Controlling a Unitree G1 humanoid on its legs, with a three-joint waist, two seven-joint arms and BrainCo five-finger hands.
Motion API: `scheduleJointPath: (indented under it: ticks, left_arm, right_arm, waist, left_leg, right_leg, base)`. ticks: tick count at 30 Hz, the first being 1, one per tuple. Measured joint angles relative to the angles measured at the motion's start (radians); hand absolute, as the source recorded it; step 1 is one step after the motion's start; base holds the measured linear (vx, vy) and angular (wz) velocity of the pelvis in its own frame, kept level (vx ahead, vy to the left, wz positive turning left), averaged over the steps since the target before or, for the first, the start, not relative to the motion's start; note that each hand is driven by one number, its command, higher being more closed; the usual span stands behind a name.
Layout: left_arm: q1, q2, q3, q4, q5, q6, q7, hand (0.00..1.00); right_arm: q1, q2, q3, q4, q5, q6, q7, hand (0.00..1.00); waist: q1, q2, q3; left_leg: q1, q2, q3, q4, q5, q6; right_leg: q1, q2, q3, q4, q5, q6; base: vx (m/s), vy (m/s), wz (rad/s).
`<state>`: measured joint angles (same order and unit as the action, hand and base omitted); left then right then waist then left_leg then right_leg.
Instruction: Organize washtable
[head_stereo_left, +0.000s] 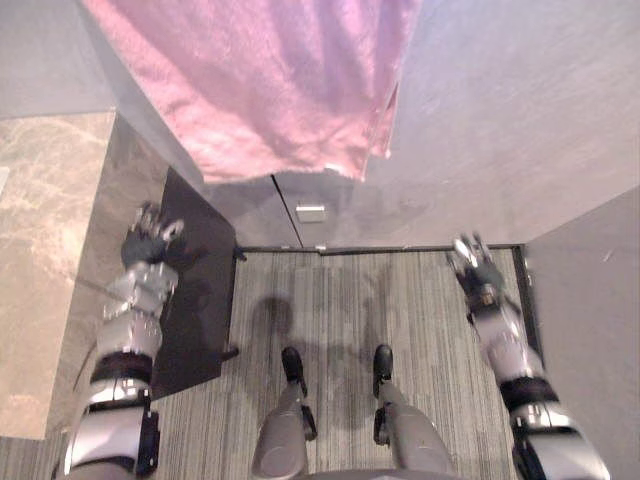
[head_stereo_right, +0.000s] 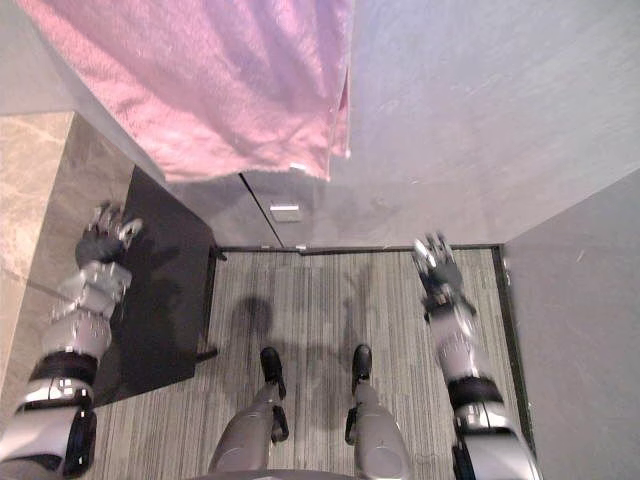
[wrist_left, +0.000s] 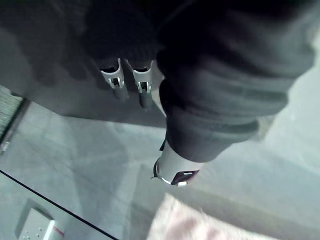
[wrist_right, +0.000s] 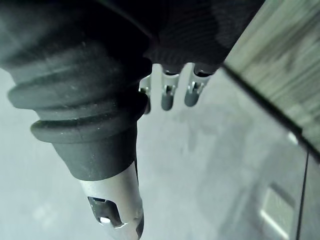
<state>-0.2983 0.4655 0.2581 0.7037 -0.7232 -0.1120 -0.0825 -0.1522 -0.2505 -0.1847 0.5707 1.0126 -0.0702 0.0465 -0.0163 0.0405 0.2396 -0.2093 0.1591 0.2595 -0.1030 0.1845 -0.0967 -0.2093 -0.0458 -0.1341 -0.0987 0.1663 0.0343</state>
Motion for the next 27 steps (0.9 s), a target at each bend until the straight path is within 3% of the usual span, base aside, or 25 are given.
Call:
scheduleJointPath:
  ticks: [6,11,15,19,23,24,25,26,27]
  left_arm:
    - [0.251,-0.211,0.031,0.044,0.068,0.000,0.001,0.00]
    - [0.377,-0.349,-0.021,0.168,0.218,0.012,0.001,0.00]
    - [0.429,-0.447,-0.032,0.283,0.330,0.017,0.002,0.00]
    - [0.444,-0.461,-0.020,0.332,0.418,0.017,0.026,0.00]
    - [0.448,-0.468,0.068,0.325,0.491,0.020,0.053,0.00]
    - [0.451,-0.468,0.106,0.322,0.504,0.020,0.062,0.00]
    - [0.451,-0.467,0.126,0.320,0.504,0.020,0.063,0.00]
    - [0.452,-0.458,0.153,0.311,0.506,0.021,0.063,0.00]
    - [0.453,-0.451,0.156,0.305,0.506,0.023,0.061,0.00]
  right_arm:
    - [0.216,0.083,-0.266,0.224,-0.046,-0.014,-0.009,0.00]
    - [0.305,0.153,-0.318,0.380,-0.131,-0.013,-0.025,0.00]
    - [0.356,0.218,-0.317,0.439,-0.240,0.009,-0.025,0.00]
    - [0.376,0.268,-0.275,0.437,-0.356,0.014,-0.049,0.00]
    - [0.379,0.291,-0.239,0.434,-0.419,0.012,-0.073,0.00]
    - [0.379,0.289,-0.231,0.435,-0.440,0.013,-0.073,0.00]
    - [0.381,0.291,-0.221,0.436,-0.450,0.013,-0.072,0.00]
    - [0.394,0.295,-0.196,0.439,-0.477,0.015,-0.070,0.00]
    - [0.398,0.301,-0.188,0.442,-0.489,0.016,-0.067,0.00]
  waist:
    - [-0.001,-0.007,-0.109]
    - [0.001,-0.007,-0.162]
    - [0.001,-0.014,-0.166]
    - [0.005,-0.032,-0.159]
    - [0.004,-0.054,-0.159]
    - [0.003,-0.063,-0.157]
    - [0.004,-0.075,-0.158]
    - [0.006,-0.106,-0.157]
    - [0.008,-0.121,-0.159]
  left_leg:
    - [0.090,-0.017,0.007,0.000,-0.042,0.004]
    - [0.172,-0.030,0.036,-0.001,-0.077,0.003]
    - [0.223,-0.038,0.075,-0.001,-0.096,0.015]
    - [0.236,-0.035,0.132,-0.001,-0.112,0.016]
    - [0.240,-0.032,0.153,-0.001,-0.118,0.027]
    - [0.239,-0.024,0.143,0.000,-0.118,0.029]
    - [0.239,-0.022,0.132,0.003,-0.116,0.028]
    - [0.236,-0.020,0.095,0.023,-0.113,0.029]
    - [0.236,-0.023,0.086,0.028,-0.112,0.028]
  right_leg:
    - [0.093,-0.011,0.000,0.000,-0.043,0.020]
    - [0.165,-0.027,0.007,0.000,-0.069,0.036]
    - [0.185,-0.043,0.038,0.026,-0.087,0.049]
    - [0.120,-0.045,0.088,0.141,-0.137,0.060]
    - [0.058,-0.054,0.115,0.276,-0.222,0.106]
    - [0.007,-0.055,0.118,0.475,-0.266,0.056]
    - [-0.007,-0.057,0.126,0.576,-0.306,0.052]
    - [-0.006,-0.063,0.147,0.705,-0.346,0.060]
    - [-0.001,-0.064,0.164,0.719,-0.348,0.067]
  base:
    - [0.06,0.005,0.05]
    - [0.08,0.020,-0.06]
    - [0.04,0.022,-0.21]
    - [-0.01,0.029,-0.37]
    - [0.02,0.000,-0.14]
    - [0.05,-0.042,0.25]
    - [0.08,-0.157,0.61]
    - [0.08,-0.176,0.71]
    - [0.11,-0.206,0.83]
